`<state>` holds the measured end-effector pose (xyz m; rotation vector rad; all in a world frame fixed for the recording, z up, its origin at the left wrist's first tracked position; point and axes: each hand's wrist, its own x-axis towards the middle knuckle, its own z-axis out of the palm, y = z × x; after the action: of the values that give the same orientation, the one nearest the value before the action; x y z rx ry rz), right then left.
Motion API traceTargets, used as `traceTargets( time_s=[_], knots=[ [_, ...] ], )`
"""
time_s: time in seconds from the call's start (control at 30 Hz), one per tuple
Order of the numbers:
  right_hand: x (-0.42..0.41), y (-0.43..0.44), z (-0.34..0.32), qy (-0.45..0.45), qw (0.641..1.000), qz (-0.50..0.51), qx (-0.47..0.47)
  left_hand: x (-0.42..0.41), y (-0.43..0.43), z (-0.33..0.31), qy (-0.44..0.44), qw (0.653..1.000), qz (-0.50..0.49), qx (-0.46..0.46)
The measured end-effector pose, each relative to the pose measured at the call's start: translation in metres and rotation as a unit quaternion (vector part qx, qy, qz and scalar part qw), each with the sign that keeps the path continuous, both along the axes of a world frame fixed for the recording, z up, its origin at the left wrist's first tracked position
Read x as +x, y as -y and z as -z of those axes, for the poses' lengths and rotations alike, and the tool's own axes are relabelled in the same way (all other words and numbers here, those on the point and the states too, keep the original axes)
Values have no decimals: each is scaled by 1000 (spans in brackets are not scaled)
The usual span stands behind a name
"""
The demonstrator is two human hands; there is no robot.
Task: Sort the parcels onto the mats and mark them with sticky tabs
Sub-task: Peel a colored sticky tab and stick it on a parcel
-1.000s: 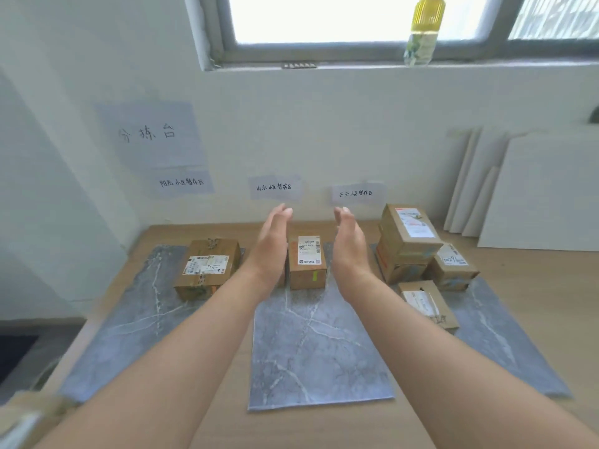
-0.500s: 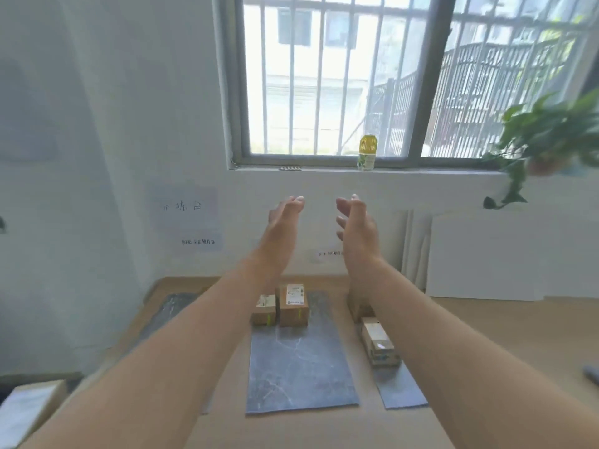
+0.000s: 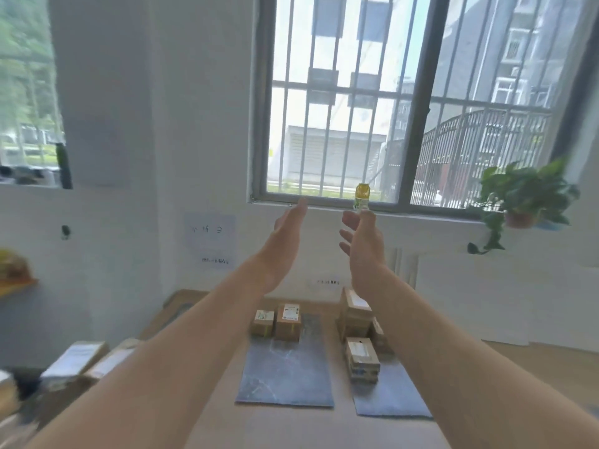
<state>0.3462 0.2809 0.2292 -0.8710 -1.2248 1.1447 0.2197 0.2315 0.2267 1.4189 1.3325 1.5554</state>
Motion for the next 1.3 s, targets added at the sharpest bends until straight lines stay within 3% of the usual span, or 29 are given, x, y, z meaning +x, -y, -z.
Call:
traceTargets(
  time_s=[0.63, 1.1, 1.3],
  knots=[
    [18, 88, -59, -40, 999, -4, 32, 7, 82, -53, 8, 999, 31, 15],
    [-155, 134, 30, 9, 989, -150, -10, -110, 182, 1, 36, 993, -114, -8],
    [-246, 169, 79, 28, 982, -176, -57, -207, 224, 44, 78, 984, -149, -58]
  ],
)
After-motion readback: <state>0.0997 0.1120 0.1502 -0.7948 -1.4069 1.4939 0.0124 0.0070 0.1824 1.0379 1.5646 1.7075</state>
